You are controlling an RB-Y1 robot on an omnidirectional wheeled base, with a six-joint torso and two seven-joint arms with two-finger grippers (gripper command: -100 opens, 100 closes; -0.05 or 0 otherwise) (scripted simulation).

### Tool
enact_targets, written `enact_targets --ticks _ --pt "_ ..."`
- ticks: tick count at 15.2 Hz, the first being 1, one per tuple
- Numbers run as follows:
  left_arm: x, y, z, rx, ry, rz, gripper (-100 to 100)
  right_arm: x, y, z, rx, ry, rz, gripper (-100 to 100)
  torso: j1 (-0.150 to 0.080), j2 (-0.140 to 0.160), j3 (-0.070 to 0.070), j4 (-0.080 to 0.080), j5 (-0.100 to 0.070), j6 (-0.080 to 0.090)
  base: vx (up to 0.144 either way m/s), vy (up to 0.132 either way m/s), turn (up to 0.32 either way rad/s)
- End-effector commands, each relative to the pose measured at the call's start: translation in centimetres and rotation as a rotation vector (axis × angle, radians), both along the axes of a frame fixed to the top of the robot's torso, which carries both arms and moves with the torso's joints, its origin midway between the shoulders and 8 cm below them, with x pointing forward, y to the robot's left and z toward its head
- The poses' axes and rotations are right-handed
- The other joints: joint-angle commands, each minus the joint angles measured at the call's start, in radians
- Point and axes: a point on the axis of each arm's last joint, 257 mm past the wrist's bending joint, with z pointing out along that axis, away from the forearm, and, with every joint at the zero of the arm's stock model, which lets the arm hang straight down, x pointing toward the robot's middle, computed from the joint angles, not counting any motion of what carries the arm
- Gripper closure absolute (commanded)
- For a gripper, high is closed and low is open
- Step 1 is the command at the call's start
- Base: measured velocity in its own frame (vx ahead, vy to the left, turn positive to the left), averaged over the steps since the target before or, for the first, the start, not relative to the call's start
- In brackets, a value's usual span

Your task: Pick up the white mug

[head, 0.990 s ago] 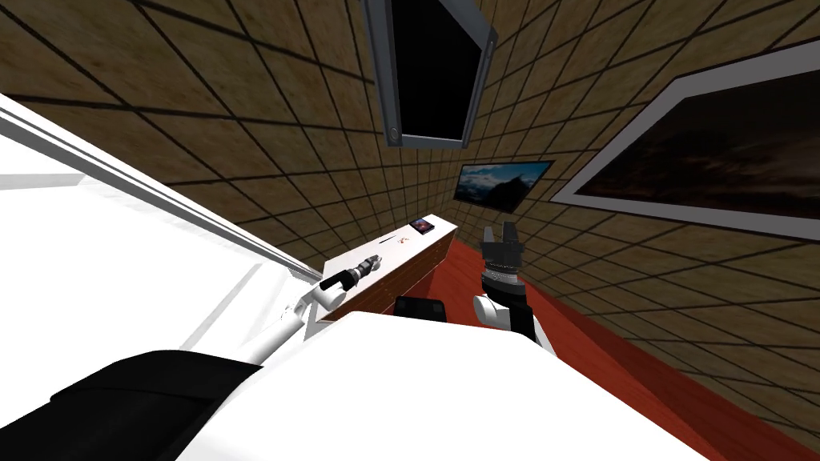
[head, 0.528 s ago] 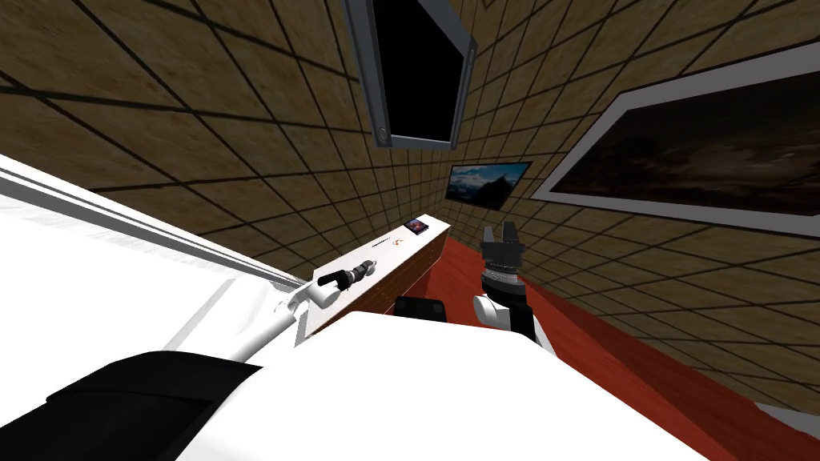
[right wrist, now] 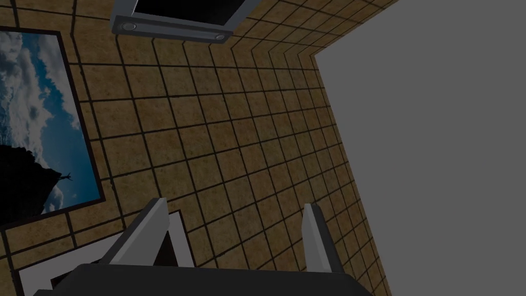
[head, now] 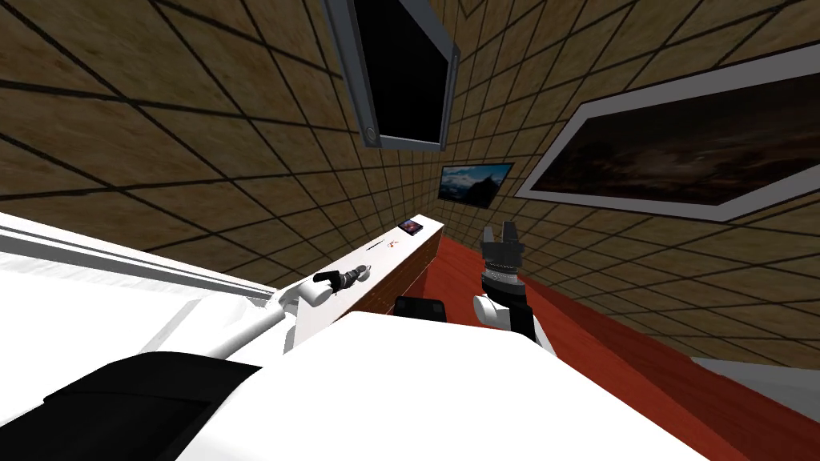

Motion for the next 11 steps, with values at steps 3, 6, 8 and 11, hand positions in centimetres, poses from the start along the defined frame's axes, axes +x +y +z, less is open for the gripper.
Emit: enact_targets --ticks 3,6,8,11 --pt "-2.4 3.3 -0.7 0.056 0.113 0.023 -100 0.0 0.0 0.0 0.0 0.0 0.0 0 0.0 0.0 0.0 0.0 0.0 0.0 0.02 -0.004 -0.135" --pt "-4.4 5.5 -1.1 0.091 0.194 0.041 -100 0.0 0.0 0.0 0.0 0.0 0.0 0 0.0 -0.001 0.0 0.0 0.0 0.0 0.027 -0.007 -0.164" --pt "-5.3 6.3 -1.2 0.105 0.229 0.049 -100 0.0 0.0 0.0 0.0 0.0 0.0 0 -0.001 -0.001 0.0 0.0 0.0 0.0 0.025 -0.009 -0.102" --pt "-7.6 8.2 -1.5 0.134 0.312 0.068 -100 0.0 0.0 0.0 0.0 0.0 0.0 0 -0.001 -0.001 -0.001 0.0 0.0 0.0 0.035 -0.013 -0.163"
